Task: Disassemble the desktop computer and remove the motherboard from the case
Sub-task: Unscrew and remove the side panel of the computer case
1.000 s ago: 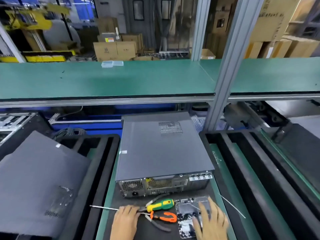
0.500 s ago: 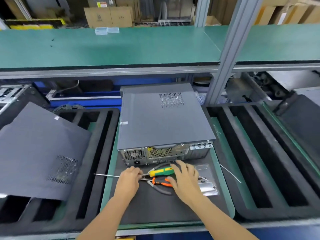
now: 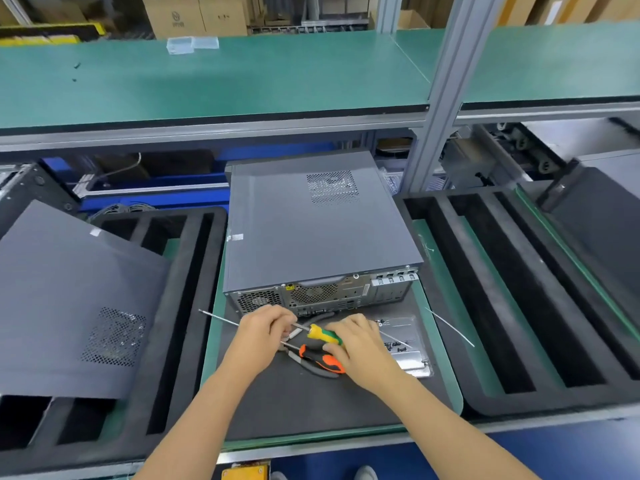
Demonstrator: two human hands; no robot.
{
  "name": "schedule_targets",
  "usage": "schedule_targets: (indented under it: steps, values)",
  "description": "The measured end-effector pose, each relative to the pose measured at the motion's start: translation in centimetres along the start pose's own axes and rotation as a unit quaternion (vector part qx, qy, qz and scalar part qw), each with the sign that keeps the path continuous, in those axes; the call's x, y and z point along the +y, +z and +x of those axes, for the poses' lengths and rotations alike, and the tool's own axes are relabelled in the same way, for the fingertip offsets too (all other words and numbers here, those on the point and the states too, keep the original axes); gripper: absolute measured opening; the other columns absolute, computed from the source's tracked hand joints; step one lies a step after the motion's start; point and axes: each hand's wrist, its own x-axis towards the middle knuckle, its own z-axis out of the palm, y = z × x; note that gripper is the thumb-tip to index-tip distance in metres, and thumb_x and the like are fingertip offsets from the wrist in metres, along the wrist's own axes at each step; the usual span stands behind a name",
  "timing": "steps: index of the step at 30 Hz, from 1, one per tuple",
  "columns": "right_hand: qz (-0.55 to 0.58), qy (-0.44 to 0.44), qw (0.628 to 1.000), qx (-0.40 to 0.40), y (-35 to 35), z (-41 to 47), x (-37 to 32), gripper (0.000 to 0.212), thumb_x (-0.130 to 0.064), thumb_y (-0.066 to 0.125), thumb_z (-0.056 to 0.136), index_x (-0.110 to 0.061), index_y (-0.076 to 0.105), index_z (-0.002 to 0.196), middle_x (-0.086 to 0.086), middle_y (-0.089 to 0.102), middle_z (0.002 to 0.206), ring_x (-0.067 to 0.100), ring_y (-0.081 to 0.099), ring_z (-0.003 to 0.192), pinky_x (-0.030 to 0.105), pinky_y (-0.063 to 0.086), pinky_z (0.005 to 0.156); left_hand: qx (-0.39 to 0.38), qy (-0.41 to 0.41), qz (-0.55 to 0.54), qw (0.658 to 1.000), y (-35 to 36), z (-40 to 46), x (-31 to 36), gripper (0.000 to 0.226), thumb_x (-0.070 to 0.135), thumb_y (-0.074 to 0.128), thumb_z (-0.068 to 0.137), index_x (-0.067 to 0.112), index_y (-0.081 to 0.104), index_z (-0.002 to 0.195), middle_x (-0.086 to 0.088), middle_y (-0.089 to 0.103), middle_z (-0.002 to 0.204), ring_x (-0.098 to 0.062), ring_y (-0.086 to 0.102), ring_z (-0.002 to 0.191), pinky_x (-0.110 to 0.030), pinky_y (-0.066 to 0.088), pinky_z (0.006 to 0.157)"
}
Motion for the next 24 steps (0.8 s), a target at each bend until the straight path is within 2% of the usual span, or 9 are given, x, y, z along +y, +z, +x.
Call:
schedule_targets:
  steps: [3, 5, 8, 10, 13, 15, 18, 21, 24]
  values:
    - [0.068, 0.017, 0.996, 0.052, -2.0, -1.1, -0.1, 0.029, -0.038, 0.049, 0.098, -0.023, 0.057, 0.122, -0.009, 0.055, 0.102, 0.014, 0.052, 0.092, 0.028, 0.041, 0.075, 0.032, -0.032, -0.123, 0.991, 0.1, 0.7, 2.9, 0.017, 0.014, 0.065, 0.091, 0.025, 0.069, 0.079, 0.006, 0.071, 0.071, -0.006, 0.069, 0.07, -0.01, 0.049, 0.068]
    - [0.118, 0.053, 0.988, 0.09, -3.3, -2.7, 0.2, 0.027, -0.039, 0.048, 0.096, -0.027, 0.056, 0.119, -0.015, 0.051, 0.097, 0.007, 0.049, 0.081, 0.026, 0.041, 0.067, 0.032, -0.069, -0.238, 0.968, 1.1, 1.1, 4.8, 0.012, 0.014, 0.068, 0.09, 0.023, 0.069, 0.082, -0.003, 0.073, 0.073, -0.016, 0.072, 0.072, -0.017, 0.054, 0.069]
    - [0.214, 0.107, 0.963, 0.125, -5.0, -5.5, 0.9, 0.025, -0.033, 0.051, 0.094, -0.034, 0.059, 0.118, -0.019, 0.059, 0.092, 0.007, 0.055, 0.075, 0.017, 0.041, 0.064, 0.02, -0.096, -0.331, 0.939, 4.1, 1.4, 7.6, 0.009, 0.016, 0.067, 0.091, 0.017, 0.071, 0.083, -0.008, 0.073, 0.075, -0.023, 0.073, 0.076, -0.028, 0.057, 0.072]
    - [0.282, 0.145, 0.938, 0.14, -5.8, -7.3, 1.3, 0.03, -0.026, 0.052, 0.094, -0.035, 0.063, 0.12, -0.02, 0.063, 0.085, 0.006, 0.055, 0.065, 0.011, 0.038, 0.059, 0.009, -0.136, -0.414, 0.9, 6.7, 1.6, 9.4, 0.011, 0.017, 0.064, 0.094, 0.014, 0.073, 0.088, -0.009, 0.074, 0.084, -0.025, 0.073, 0.083, -0.029, 0.058, 0.072]
    - [0.363, 0.23, 0.89, 0.152, -6.2, -9.4, 1.7, 0.03, -0.023, 0.05, 0.1, -0.045, 0.066, 0.113, 0.001, 0.06, 0.067, 0.008, 0.046, 0.048, 0.024, 0.04, 0.05, -0.025, -0.206, -0.535, 0.819, 10.5, 2.0, 12.2, 0.018, 0.015, 0.056, 0.099, 0.002, 0.066, 0.105, -0.015, 0.074, 0.096, -0.031, 0.072, 0.091, -0.032, 0.059, 0.072]
    - [0.42, 0.29, 0.845, 0.16, -6.4, -10.1, 1.9, 0.028, -0.025, 0.049, 0.101, -0.044, 0.068, 0.108, 0.006, 0.057, 0.064, 0.016, 0.044, 0.046, 0.032, 0.039, 0.047, -0.041, -0.24, -0.565, 0.789, 12.4, 2.5, 13.8, 0.02, 0.011, 0.049, 0.101, -0.001, 0.061, 0.111, -0.018, 0.072, 0.098, -0.03, 0.073, 0.091, -0.031, 0.059, 0.071]
    - [0.474, 0.326, 0.797, 0.18, -7.0, -10.2, 2.2, 0.027, -0.029, 0.049, 0.101, -0.044, 0.069, 0.109, 0.003, 0.056, 0.064, 0.018, 0.042, 0.049, 0.031, 0.037, 0.048, -0.044, -0.264, -0.541, 0.797, 14.3, 3.5, 15.5, 0.018, 0.008, 0.051, 0.1, -0.003, 0.061, 0.11, -0.019, 0.071, 0.097, -0.028, 0.074, 0.086, -0.029, 0.059, 0.067]
    - [0.482, 0.334, 0.786, 0.197, -7.6, -9.6, 2.5, 0.029, -0.031, 0.049, 0.1, -0.049, 0.067, 0.115, 0.0, 0.057, 0.063, 0.017, 0.041, 0.048, 0.027, 0.038, 0.046, -0.038, -0.271, -0.524, 0.807, 15.4, 4.6, 16.1, 0.014, 0.006, 0.053, 0.099, -0.002, 0.062, 0.106, -0.018, 0.07, 0.094, -0.027, 0.074, 0.083, -0.03, 0.06, 0.065]
    - [0.488, 0.335, 0.781, 0.201, -8.1, -8.8, 2.9, 0.029, -0.035, 0.05, 0.099, -0.051, 0.065, 0.117, -0.004, 0.057, 0.062, 0.015, 0.041, 0.048, 0.024, 0.039, 0.045, -0.029, -0.279, -0.527, 0.802, 15.8, 5.6, 16.2, 0.016, 0.004, 0.053, 0.099, -0.001, 0.06, 0.113, -0.019, 0.069, 0.098, -0.027, 0.074, 0.082, -0.031, 0.059, 0.064]
